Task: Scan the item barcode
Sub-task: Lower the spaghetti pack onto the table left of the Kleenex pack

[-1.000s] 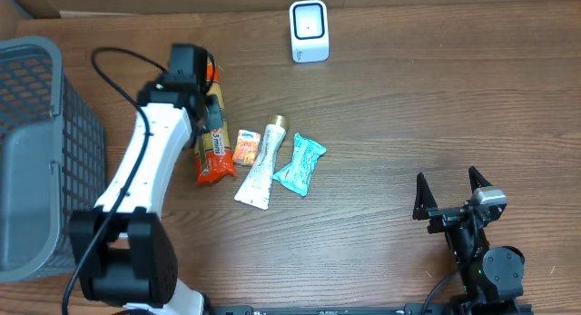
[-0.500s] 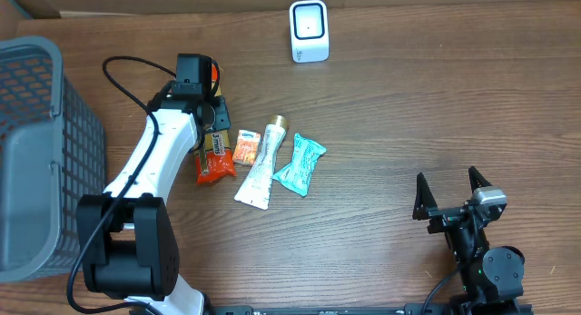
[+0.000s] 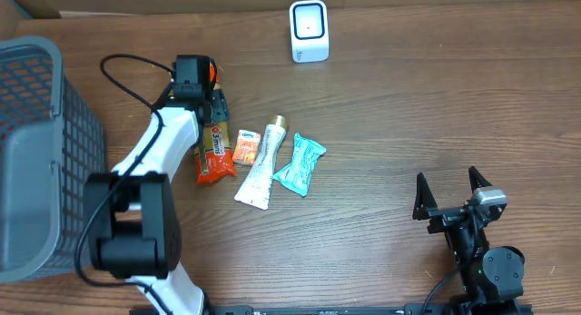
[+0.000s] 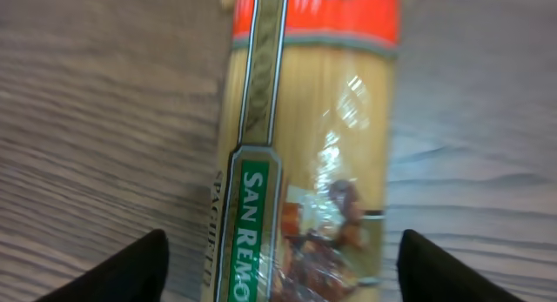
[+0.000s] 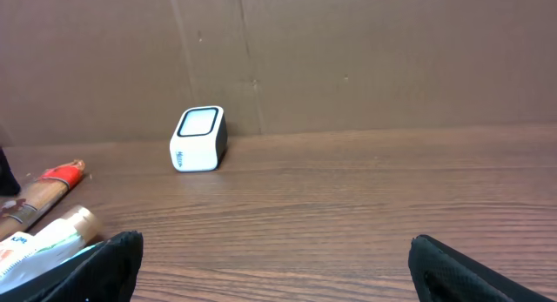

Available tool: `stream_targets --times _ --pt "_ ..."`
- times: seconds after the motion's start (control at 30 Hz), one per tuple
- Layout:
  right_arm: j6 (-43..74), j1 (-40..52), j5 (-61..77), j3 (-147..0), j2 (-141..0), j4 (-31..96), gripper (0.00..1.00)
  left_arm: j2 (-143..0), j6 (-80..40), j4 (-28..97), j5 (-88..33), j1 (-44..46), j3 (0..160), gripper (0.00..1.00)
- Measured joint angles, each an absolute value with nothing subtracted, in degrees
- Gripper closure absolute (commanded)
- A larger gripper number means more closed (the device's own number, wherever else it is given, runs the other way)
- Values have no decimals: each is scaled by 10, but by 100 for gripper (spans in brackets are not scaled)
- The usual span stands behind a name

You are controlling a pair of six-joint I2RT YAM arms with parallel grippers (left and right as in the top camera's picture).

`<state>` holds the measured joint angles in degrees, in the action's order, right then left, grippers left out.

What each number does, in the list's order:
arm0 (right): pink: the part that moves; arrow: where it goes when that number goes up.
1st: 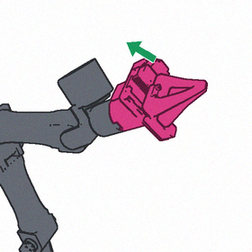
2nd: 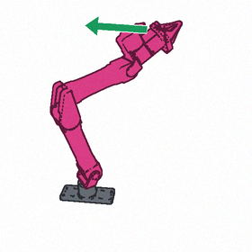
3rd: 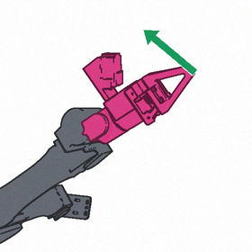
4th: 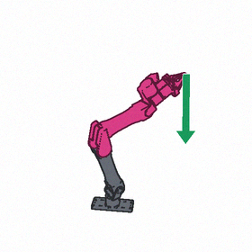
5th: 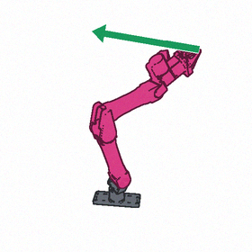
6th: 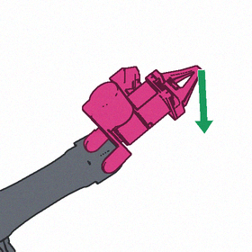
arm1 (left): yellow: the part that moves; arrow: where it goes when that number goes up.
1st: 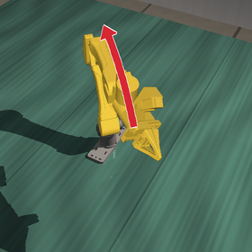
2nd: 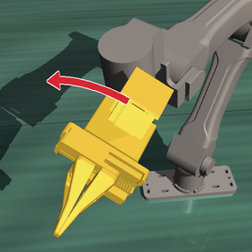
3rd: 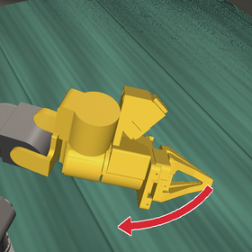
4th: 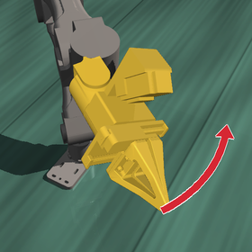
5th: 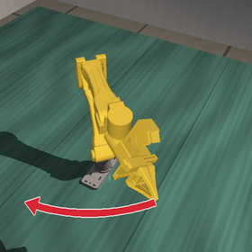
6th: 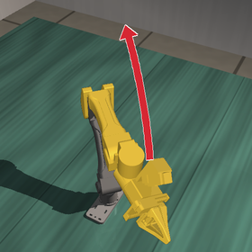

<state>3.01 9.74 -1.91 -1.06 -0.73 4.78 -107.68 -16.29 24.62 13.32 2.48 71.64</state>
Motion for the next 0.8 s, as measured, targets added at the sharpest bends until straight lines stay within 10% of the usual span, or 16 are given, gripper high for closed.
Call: stream_targets --times 0.8 --pt "30 97 -19 -11 -7 48 0 -1133 -114 418 56 29 733 45"
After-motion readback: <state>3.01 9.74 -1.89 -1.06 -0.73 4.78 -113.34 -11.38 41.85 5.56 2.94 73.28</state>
